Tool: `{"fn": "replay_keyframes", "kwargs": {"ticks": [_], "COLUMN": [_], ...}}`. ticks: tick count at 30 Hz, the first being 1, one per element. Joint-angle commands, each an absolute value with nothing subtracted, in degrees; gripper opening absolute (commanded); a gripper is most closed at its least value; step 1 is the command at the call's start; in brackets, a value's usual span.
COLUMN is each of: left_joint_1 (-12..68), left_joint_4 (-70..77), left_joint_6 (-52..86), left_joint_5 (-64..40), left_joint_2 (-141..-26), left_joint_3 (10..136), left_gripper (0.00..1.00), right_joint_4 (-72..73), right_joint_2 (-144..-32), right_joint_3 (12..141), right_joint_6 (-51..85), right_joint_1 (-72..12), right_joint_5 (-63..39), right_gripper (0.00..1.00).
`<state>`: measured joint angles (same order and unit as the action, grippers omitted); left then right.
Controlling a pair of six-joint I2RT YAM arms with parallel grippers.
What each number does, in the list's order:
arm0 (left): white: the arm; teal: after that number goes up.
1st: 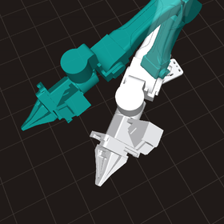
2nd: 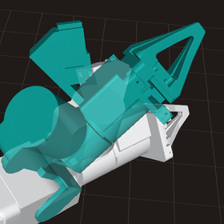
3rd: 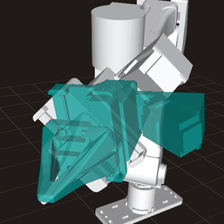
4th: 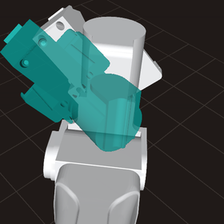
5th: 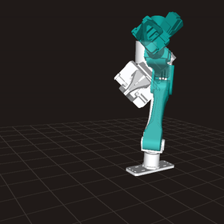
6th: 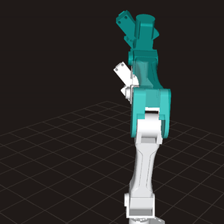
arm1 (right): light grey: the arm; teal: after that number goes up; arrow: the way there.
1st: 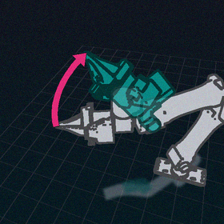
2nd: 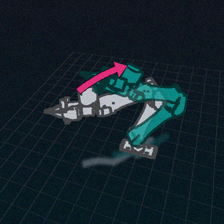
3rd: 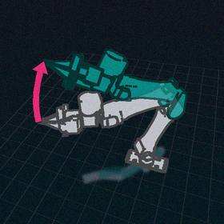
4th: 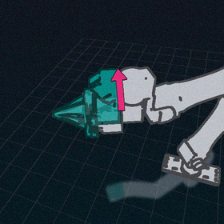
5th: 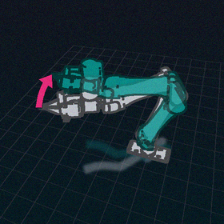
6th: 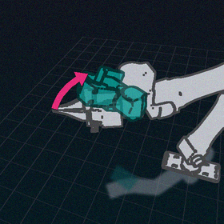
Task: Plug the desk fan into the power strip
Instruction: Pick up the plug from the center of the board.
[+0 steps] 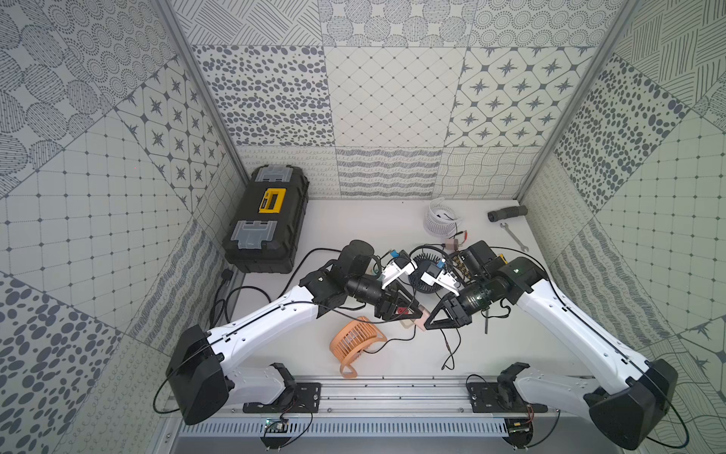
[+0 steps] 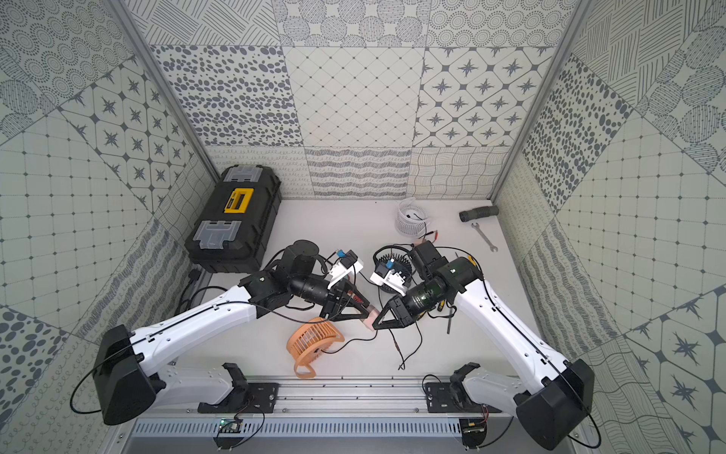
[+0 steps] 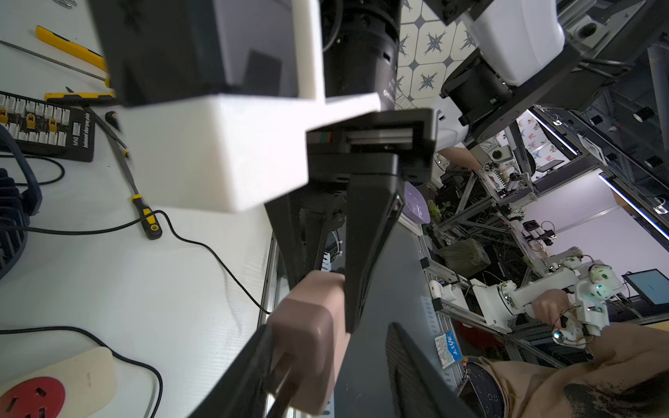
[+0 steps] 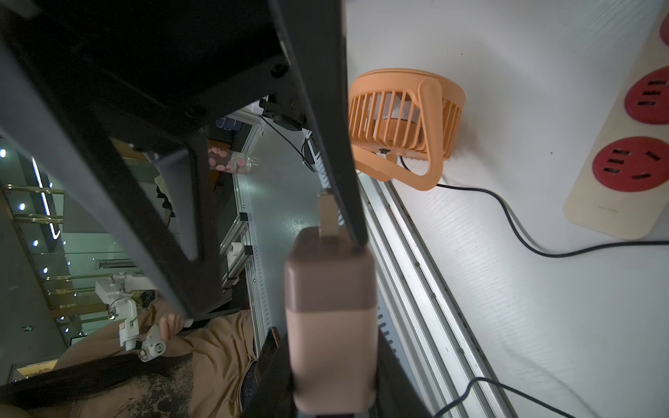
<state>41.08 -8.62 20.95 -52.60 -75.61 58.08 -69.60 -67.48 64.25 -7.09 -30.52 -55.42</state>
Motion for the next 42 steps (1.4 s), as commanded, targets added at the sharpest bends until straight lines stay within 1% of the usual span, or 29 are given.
{"fn": "replay_keyframes", "kwargs": {"ticks": [1,7,9,13,14,15,17,18,19,20,21,23,24,25,27,30,33,35,38,40,42], "left_joint_1": [39.9,39.5,39.5,39.4,39.4,39.4,39.4,39.4,39.4,39.4,39.3,39.0,38.8,38.5,37.7,35.0,31.9,31.2,31.1,31.1,31.1], "left_joint_4": [-12.7,-10.6,-10.0,-9.6,-9.6,-9.6,-9.3,-9.0,-8.8,-8.5,-8.1,-6.6,-5.4,-3.9,-0.4,8.4,16.9,22.1,29.7,34.6,38.6], "left_joint_6": [18.5,20.0,20.4,20.9,21.0,21.0,21.1,21.3,21.5,21.6,21.9,23.1,24.2,25.7,29.4,37.4,45.8,49.4,53.8,56.3,58.0], "left_joint_5": [-57.3,-57.1,-58.0,-59.7,-60.0,-60.3,-60.9,-61.1,-61.1,-60.9,-60.4,-58.6,-57.5,-55.9,-50.7,-44.0,-38.6,-36.1,-34.4,-34.2,-34.6], "left_joint_2": [-76.4,-77.0,-77.2,-78.1,-78.3,-78.4,-78.5,-78.4,-78.3,-78.0,-77.7,-77.0,-76.6,-76.2,-74.8,-72.5,-71.1,-71.0,-71.9,-72.6,-72.9], "left_joint_3": [58.4,58.2,58.3,58.7,58.8,58.8,58.8,58.6,58.5,58.4,58.2,57.6,57.2,56.7,55.4,52.0,49.4,48.5,47.9,47.4,46.7], "left_gripper": [0.62,0.65,0.61,0.46,0.41,0.35,0.17,0.09,0.03,0.00,0.00,0.00,0.00,0.00,0.00,0.00,0.00,0.00,0.00,0.00,0.00], "right_joint_4": [-64.6,-65.0,-65.0,-65.0,-65.0,-65.0,-65.0,-65.0,-64.8,-64.5,-64.1,-62.5,-61.3,-59.9,-56.4,-48.2,-39.3,-33.3,-20.3,-12.0,-7.7], "right_joint_2": [-68.3,-69.2,-69.6,-70.3,-70.4,-70.5,-70.5,-70.5,-70.4,-70.3,-69.9,-68.6,-67.6,-66.7,-64.1,-59.1,-54.3,-52.4,-52.2,-52.3,-52.6], "right_joint_3": [67.5,67.4,67.4,67.4,67.4,67.5,67.6,67.8,68.0,68.3,68.4,68.1,68.1,67.9,67.5,65.3,62.2,60.0,54.6,51.1,49.1], "right_joint_6": [-9.8,-10.9,-11.2,-11.8,-11.8,-12.0,-12.0,-11.8,-11.5,-11.1,-10.7,-9.4,-8.2,-6.6,-2.3,7.0,16.9,22.0,33.7,39.9,42.5], "right_joint_1": [-30.4,-30.4,-30.5,-30.4,-30.5,-30.5,-30.5,-30.4,-30.4,-30.4,-30.3,-30.1,-29.7,-29.3,-28.1,-25.9,-24.3,-24.3,-24.9,-26.9,-29.7], "right_joint_5": [-56.9,-57.3,-57.6,-57.8,-57.7,-57.7,-56.7,-55.6,-53.7,-51.4,-49.2,-45.7,-44.2,-42.7,-38.9,-35.0,-35.7,-39.4,-48.5,-51.3,-51.8], "right_gripper": [0.21,0.21,0.21,0.21,0.21,0.21,0.22,0.24,0.35,0.44,0.50,0.70,0.77,0.80,0.85,0.89,0.91,0.90,0.85,0.82,0.81]}}
